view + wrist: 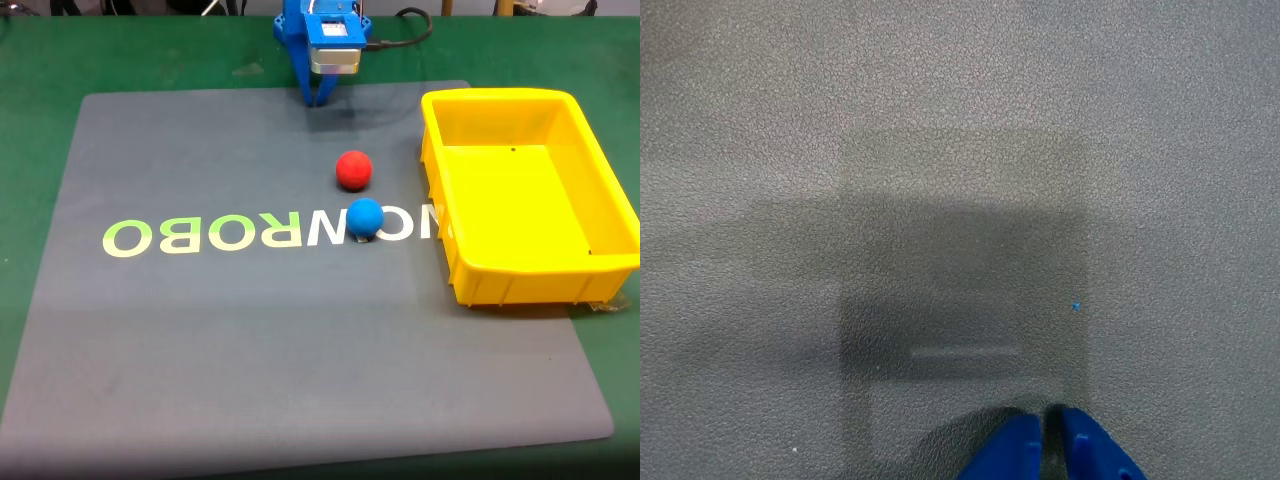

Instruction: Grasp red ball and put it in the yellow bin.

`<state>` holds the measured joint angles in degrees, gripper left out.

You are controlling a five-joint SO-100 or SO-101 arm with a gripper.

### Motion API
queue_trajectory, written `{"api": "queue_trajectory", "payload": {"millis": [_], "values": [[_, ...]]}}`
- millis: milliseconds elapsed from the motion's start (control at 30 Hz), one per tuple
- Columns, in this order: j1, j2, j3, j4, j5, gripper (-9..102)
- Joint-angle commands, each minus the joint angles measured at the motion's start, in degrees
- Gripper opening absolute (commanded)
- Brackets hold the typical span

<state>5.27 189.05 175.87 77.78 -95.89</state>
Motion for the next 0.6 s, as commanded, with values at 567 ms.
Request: {"api": "queue_trajectory", "payload": {"millis": [567], "values": [[0.4, 0.0, 1.8, 0.6, -0.1, 0]]}}
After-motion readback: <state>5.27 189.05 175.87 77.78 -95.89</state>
